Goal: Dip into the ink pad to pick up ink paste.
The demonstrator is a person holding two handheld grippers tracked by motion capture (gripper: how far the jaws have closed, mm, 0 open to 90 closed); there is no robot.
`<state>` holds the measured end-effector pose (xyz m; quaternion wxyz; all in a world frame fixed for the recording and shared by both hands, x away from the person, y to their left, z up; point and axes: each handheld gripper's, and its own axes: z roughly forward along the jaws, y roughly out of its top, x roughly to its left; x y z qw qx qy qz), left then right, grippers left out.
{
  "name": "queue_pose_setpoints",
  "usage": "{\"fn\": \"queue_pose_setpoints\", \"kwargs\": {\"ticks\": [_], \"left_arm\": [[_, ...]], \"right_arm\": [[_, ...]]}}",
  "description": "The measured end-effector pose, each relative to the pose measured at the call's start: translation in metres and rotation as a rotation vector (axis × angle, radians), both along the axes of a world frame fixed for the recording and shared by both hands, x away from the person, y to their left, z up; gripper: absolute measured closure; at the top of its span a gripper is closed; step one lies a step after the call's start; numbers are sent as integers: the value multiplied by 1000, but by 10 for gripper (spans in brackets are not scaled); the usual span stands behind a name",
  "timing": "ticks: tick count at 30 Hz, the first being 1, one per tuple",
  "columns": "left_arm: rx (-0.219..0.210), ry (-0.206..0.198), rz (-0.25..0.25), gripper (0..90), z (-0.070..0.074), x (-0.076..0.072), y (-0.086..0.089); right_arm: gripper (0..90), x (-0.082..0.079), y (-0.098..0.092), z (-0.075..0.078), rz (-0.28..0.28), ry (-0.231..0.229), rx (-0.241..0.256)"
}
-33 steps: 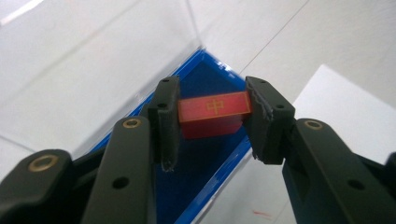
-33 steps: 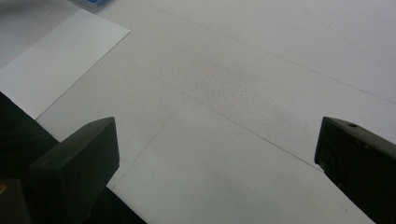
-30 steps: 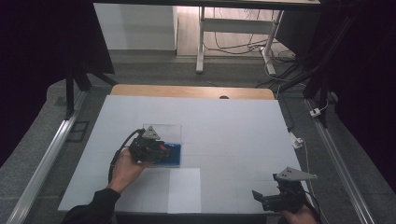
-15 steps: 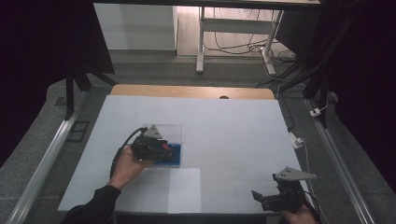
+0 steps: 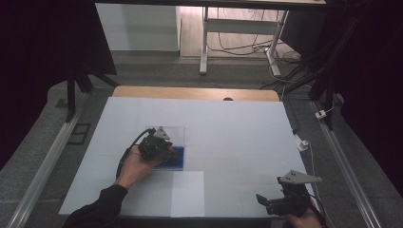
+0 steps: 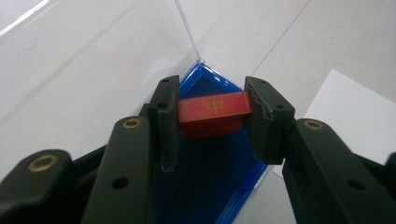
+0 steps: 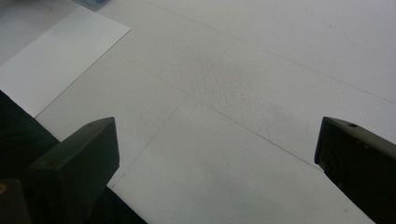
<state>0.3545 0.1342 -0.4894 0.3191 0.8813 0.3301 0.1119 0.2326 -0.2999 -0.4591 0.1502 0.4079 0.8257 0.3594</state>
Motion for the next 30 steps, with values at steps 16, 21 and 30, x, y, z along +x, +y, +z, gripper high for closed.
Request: {"fn": "queue_pose_setpoints", "kwargs": {"ticks": [16, 21, 30], "left_arm": [[20, -10, 5, 578, -8, 5, -12], [-31, 20, 24, 581, -11, 7, -7], [12, -7, 31, 583, -11, 3, -13]], "right_arm": [[3, 0, 0, 0, 1, 0, -1], [3, 0, 0, 0, 2, -2, -5], [4, 0, 1, 0, 0, 5, -3]]}}
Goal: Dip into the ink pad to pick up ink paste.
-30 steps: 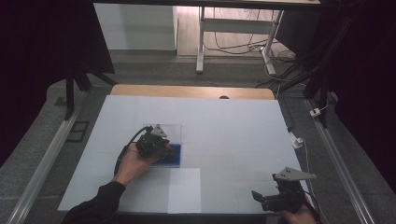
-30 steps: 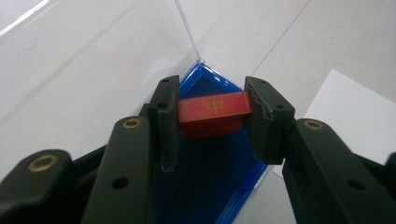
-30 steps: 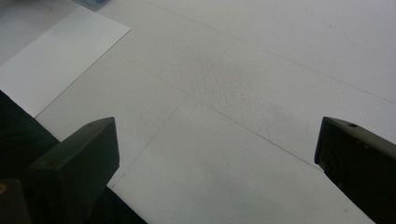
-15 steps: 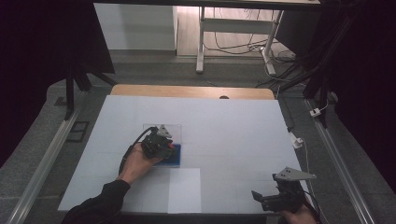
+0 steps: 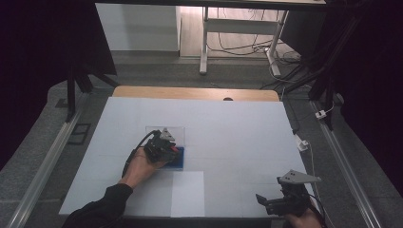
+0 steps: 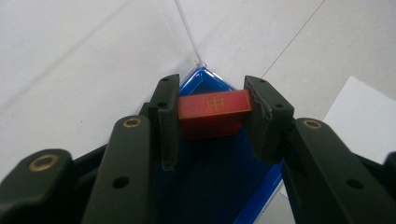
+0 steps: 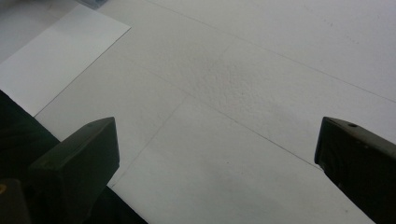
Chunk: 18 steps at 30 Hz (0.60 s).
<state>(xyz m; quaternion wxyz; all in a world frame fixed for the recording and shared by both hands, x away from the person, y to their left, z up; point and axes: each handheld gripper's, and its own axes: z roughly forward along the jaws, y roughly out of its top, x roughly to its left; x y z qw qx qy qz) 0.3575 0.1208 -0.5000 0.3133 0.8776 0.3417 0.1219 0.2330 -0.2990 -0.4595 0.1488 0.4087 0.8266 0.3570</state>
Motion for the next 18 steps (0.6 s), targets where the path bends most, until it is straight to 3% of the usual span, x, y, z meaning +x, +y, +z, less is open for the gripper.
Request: {"fn": "queue_pose_setpoints", "kwargs": {"ticks": [4, 10, 18], "left_arm": [[5, -11, 5, 583, -1, -2, -1], [-61, 36, 11, 583, -2, 4, 7], [-17, -3, 16, 581, -1, -1, 1]], "right_arm": [[3, 0, 0, 0, 0, 1, -3], [3, 0, -1, 0, -3, 1, 2], [4, 0, -1, 0, -2, 1, 3]]}}
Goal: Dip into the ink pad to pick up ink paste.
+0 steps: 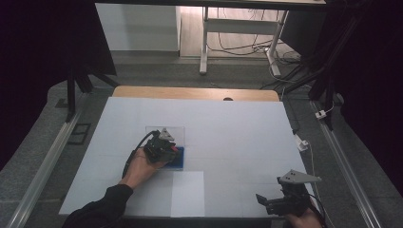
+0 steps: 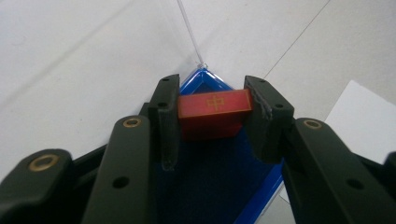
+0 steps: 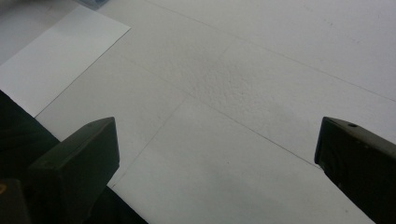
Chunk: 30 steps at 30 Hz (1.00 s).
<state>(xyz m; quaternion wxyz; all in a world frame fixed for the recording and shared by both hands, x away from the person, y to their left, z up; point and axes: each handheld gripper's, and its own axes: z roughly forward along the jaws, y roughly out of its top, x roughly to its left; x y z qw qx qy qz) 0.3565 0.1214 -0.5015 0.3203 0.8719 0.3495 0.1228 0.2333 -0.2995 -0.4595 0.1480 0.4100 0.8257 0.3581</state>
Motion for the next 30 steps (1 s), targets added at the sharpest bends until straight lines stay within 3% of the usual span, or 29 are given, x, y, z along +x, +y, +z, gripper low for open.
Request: {"fn": "queue_pose_setpoints", "kwargs": {"ticks": [5, 10, 14, 15, 17, 30], "left_arm": [[15, -16, -7, 579, 1, -2, -1], [-2, -10, -6, 576, 2, -1, 1], [-12, -33, -5, 576, 6, -1, 6], [-42, -29, 0, 576, 9, -1, 9], [-51, -25, 2, 576, 12, -2, 13], [-48, 24, 47, 575, 13, -3, 40]], "right_arm": [[3, 0, -1, 0, 1, -1, 2], [4, -1, -1, 1, 2, -2, 2], [4, -1, -1, 1, 4, -2, 3], [3, -1, -1, 1, 4, -2, 2], [4, -1, -1, 1, 3, -3, 2], [3, -1, -1, 1, 5, -6, 3]]}}
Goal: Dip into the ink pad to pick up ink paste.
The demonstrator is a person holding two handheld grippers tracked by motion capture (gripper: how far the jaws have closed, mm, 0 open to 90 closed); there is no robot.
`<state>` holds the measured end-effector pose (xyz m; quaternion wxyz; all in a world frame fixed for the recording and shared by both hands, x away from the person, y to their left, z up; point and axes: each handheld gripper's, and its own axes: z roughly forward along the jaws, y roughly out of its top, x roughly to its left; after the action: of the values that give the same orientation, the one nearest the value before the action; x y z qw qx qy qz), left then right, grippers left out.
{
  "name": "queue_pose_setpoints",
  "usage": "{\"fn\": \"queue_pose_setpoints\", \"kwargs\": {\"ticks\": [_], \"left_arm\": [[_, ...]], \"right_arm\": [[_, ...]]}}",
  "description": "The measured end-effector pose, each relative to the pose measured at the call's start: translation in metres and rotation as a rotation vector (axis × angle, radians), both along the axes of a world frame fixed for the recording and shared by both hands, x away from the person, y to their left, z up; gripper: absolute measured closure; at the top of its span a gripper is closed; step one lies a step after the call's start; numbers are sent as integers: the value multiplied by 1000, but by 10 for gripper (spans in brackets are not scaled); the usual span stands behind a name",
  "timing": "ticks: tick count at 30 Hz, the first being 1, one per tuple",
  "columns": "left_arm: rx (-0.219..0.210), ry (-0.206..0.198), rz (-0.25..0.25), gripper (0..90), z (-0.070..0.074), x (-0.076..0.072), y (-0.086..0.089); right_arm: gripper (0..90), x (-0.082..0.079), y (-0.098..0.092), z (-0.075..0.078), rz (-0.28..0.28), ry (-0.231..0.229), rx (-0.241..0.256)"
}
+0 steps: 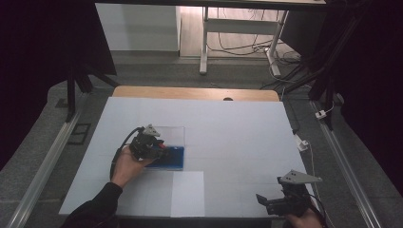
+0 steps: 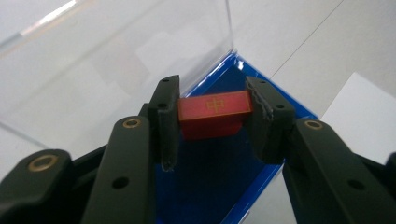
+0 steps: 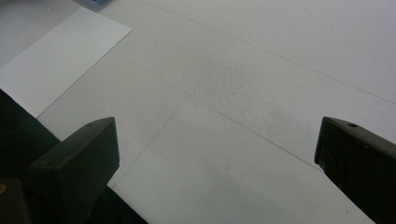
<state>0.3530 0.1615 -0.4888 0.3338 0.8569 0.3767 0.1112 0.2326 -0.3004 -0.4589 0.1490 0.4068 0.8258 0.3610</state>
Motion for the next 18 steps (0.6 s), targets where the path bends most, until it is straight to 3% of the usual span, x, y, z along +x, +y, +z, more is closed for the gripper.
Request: {"fn": "queue_pose_setpoints", "kwargs": {"ticks": [7, 11, 15, 18], "left_arm": [[45, 27, -15, 575, -8, 0, -4], [49, 16, -26, 576, -10, 0, -4], [-4, 37, -19, 578, -13, 2, 2], [-15, 48, -16, 579, -14, 2, 3]], "right_arm": [[3, 0, 0, 0, -2, 0, 1], [3, 0, 0, 0, 0, 0, 0], [3, 0, 0, 0, 2, 0, -2], [3, 0, 0, 0, 1, 0, -2]]}}
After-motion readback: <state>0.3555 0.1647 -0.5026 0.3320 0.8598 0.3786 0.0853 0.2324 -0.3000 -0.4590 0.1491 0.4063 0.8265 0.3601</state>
